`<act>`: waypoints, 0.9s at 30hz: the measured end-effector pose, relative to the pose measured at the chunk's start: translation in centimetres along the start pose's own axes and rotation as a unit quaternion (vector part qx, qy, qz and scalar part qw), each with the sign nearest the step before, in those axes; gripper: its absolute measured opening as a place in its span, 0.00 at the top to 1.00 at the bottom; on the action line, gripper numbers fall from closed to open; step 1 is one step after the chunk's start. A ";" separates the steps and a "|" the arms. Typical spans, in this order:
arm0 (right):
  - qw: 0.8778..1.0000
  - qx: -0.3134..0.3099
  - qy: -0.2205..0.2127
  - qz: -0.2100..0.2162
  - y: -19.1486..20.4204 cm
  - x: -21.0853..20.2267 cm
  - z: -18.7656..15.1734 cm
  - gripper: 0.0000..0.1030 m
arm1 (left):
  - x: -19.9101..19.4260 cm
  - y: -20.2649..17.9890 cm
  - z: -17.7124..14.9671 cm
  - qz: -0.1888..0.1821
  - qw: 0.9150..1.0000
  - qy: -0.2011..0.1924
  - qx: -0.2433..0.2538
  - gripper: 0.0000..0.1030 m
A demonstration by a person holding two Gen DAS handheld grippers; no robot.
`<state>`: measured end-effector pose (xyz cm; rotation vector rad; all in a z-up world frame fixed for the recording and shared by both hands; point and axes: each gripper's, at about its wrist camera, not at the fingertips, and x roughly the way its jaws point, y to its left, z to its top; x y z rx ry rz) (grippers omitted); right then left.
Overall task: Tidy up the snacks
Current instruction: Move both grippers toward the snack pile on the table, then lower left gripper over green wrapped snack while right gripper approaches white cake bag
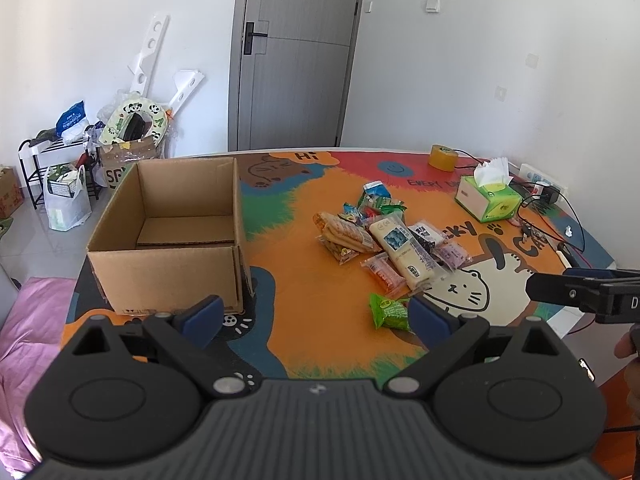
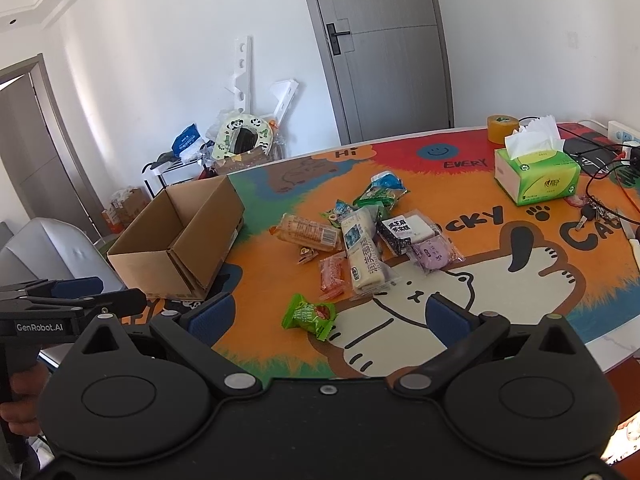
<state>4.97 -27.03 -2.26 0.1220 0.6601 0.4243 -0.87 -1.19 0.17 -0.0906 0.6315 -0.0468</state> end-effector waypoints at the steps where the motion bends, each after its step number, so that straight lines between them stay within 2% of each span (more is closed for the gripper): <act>1: 1.000 0.000 0.000 0.000 0.0 0.0 0.0 0.00 | 0.0 0.0 0.0 0.000 1.000 0.000 0.000 0.05; 14: 1.000 0.004 0.004 -0.005 -0.7 0.5 -0.4 0.00 | 0.8 -0.6 -0.2 -0.012 1.000 0.007 -0.009 0.05; 21: 1.000 0.017 0.018 -0.009 -2.2 2.0 -0.9 0.00 | 2.6 -1.3 -0.5 -0.021 1.000 0.013 -0.012 0.05; 27: 1.000 0.023 0.016 -0.009 -3.5 3.1 -1.5 0.00 | 4.1 -1.8 -0.6 -0.027 0.999 0.001 -0.017 0.05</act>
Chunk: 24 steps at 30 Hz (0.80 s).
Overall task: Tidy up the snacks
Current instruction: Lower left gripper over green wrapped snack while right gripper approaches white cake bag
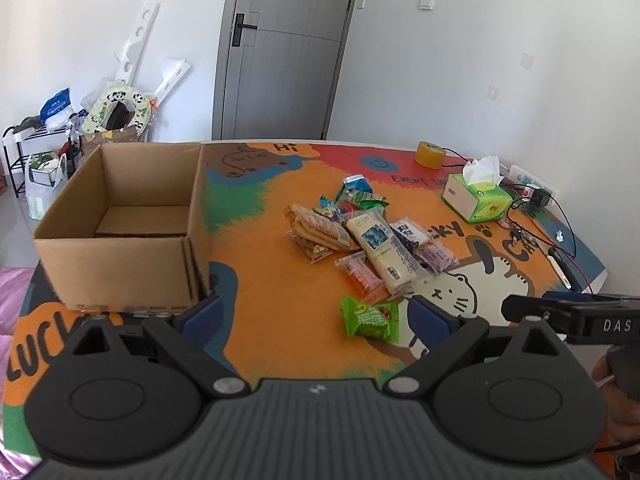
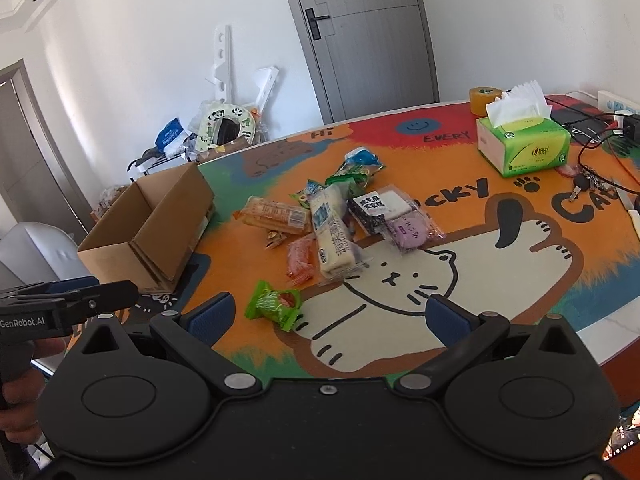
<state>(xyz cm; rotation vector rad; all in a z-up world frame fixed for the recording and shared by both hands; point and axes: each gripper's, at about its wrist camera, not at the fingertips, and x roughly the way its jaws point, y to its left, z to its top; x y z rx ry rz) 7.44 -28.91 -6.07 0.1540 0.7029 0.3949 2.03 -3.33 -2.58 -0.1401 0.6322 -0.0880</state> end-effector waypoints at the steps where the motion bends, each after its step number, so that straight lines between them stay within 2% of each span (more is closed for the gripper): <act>1: 1.000 0.000 0.001 -0.001 -0.2 0.2 -0.1 0.00 | 0.4 -0.1 0.0 -0.001 1.000 0.001 -0.001 0.06; 11: 1.000 0.021 -0.004 -0.015 -2.7 2.2 -0.9 0.00 | 3.9 -1.2 -0.5 -0.020 1.000 0.010 -0.018 0.07; 15: 0.999 0.027 -0.012 -0.018 -3.7 2.7 -1.1 0.04 | 5.2 -1.7 -0.8 -0.027 0.999 0.013 -0.019 0.08; 22: 0.999 0.039 -0.009 -0.025 -5.2 4.0 -1.4 0.10 | 7.6 -2.5 -1.1 -0.040 0.999 0.024 -0.017 0.17; 24: 0.999 0.041 -0.006 -0.027 -5.6 4.4 -1.4 0.14 | 8.5 -2.8 -1.3 -0.040 0.999 0.031 -0.017 0.20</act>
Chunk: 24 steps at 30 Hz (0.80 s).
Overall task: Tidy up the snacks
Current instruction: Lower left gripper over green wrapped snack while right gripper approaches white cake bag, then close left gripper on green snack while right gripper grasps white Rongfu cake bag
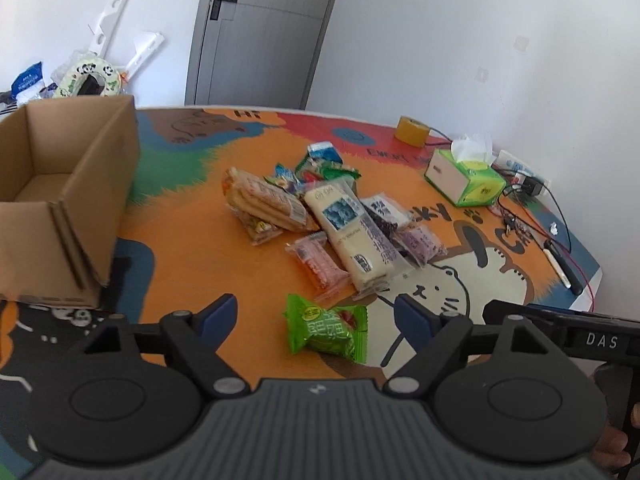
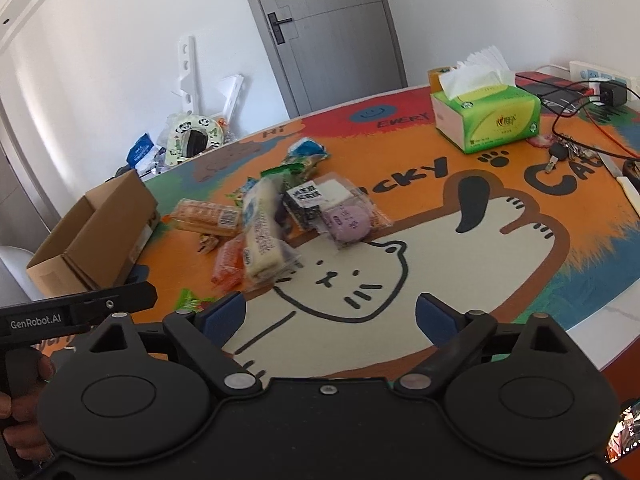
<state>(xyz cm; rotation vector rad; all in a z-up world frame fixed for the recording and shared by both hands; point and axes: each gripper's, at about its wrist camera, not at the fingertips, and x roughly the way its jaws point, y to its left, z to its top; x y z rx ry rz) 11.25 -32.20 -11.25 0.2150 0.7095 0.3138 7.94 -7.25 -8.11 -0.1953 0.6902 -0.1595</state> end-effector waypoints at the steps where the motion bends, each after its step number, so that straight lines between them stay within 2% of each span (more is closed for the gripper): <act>1: 1.000 0.002 0.000 -0.001 -0.1 0.2 0.0 0.16 | 0.4 -0.1 0.0 0.000 1.000 0.003 0.000 0.22; 9: 1.000 0.010 0.010 0.008 -1.0 1.9 -0.3 0.30 | 2.9 -0.4 -0.5 -0.001 1.000 0.021 0.001 0.27; 15: 1.000 0.014 0.022 0.008 -1.3 3.3 -0.5 0.32 | 4.8 -0.4 -0.8 0.007 1.000 0.031 0.000 0.28; 18: 1.000 0.013 0.026 0.009 -1.3 3.7 -0.6 0.32 | 5.2 -0.6 -1.0 0.011 1.000 0.023 0.011 0.28; 23: 1.000 0.011 0.026 0.011 -1.0 4.3 -0.3 0.32 | 5.3 -0.6 -1.0 0.016 1.000 0.013 0.016 0.48; 24: 1.000 0.010 0.026 0.012 -0.9 4.5 -0.3 0.32 | 5.3 -0.5 -1.0 0.014 1.000 0.012 0.014 0.49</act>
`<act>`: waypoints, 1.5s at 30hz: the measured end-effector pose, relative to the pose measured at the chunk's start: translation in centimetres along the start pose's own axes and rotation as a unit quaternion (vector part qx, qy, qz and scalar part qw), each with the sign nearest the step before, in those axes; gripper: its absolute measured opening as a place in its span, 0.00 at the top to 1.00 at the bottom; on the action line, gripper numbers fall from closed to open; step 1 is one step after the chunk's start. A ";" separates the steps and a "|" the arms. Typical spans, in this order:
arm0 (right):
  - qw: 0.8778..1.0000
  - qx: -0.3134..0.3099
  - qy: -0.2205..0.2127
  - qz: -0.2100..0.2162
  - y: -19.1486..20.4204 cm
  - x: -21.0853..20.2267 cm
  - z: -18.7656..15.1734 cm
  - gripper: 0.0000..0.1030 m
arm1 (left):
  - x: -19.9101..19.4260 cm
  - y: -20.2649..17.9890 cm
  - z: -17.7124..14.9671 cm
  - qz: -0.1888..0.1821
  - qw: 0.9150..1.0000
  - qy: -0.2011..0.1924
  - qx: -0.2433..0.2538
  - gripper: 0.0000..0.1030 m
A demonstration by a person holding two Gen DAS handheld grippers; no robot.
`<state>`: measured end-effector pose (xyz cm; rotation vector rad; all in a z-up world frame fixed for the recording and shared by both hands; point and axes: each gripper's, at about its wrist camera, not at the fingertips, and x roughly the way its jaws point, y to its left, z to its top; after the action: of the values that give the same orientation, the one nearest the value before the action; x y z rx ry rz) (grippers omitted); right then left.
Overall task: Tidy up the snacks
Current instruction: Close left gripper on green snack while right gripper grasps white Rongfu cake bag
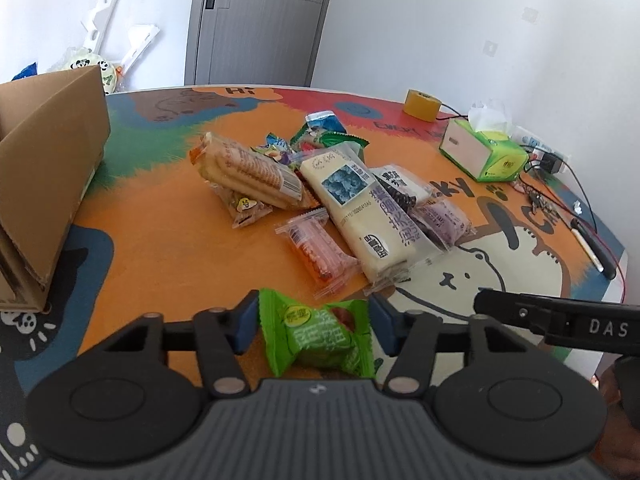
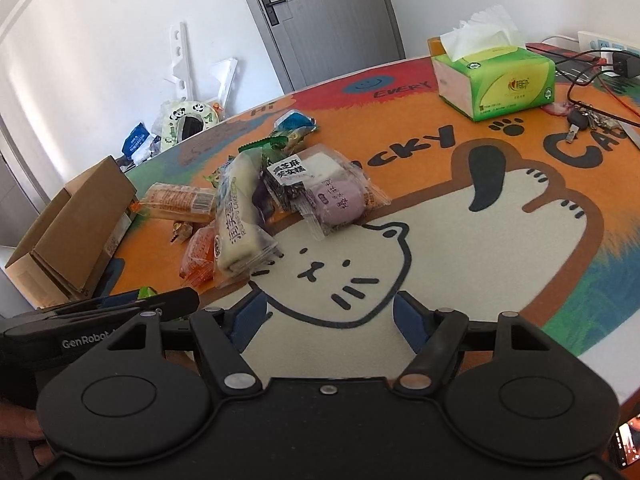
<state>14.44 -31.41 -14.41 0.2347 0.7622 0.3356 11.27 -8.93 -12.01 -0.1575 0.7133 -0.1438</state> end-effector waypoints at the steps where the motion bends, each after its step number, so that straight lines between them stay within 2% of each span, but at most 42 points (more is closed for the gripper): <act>1: 1.000 -0.001 0.000 0.001 0.1 0.1 0.1 0.32 | -0.1 0.1 0.0 -0.003 1.000 -0.001 -0.003 0.54; 2: 1.000 -0.001 0.001 0.003 0.2 0.3 0.1 0.32 | -0.1 0.4 0.0 -0.008 1.000 0.000 -0.007 0.64; 4: 1.000 -0.003 0.001 0.006 0.5 0.6 0.3 0.32 | -0.1 0.6 0.1 -0.007 1.000 0.000 -0.011 0.71; 10: 1.000 -0.014 -0.003 0.010 1.6 1.4 0.9 0.32 | -0.6 2.1 0.2 -0.009 0.999 -0.007 -0.034 0.77; 19: 0.999 -0.026 -0.021 0.022 3.6 3.5 2.7 0.32 | -1.4 4.4 1.4 0.008 0.998 -0.030 -0.054 0.78; 22: 0.999 -0.032 -0.023 0.025 4.5 4.5 3.3 0.35 | -1.5 4.9 1.7 0.014 0.998 -0.034 -0.054 0.78; 25: 0.999 -0.031 -0.020 0.030 4.9 5.3 3.6 0.44 | -1.6 5.2 1.8 0.018 0.998 -0.035 -0.056 0.78; 28: 0.999 -0.027 -0.005 0.035 5.0 6.1 3.4 0.57 | -1.7 5.3 1.9 0.021 0.997 -0.037 -0.058 0.78; 30: 0.998 -0.029 0.001 0.056 4.9 5.9 3.2 0.67 | -1.7 5.2 1.9 0.020 0.997 -0.037 -0.060 0.78; 32: 0.997 -0.030 0.007 0.065 4.8 5.3 3.1 0.71 | -1.8 5.2 1.8 0.020 0.997 -0.037 -0.060 0.78; 39: 0.998 -0.029 0.011 0.061 4.2 3.1 2.1 0.75 | -2.1 4.7 1.5 0.014 0.997 -0.040 -0.061 0.78; 45: 0.997 -0.025 0.032 0.060 3.4 0.9 1.4 0.76 | -2.3 4.6 1.6 0.012 0.997 -0.045 -0.064 0.78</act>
<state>15.29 -28.07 -12.89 0.2246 0.8041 0.4774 11.00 -3.88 -10.25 -0.2773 0.6336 -0.0680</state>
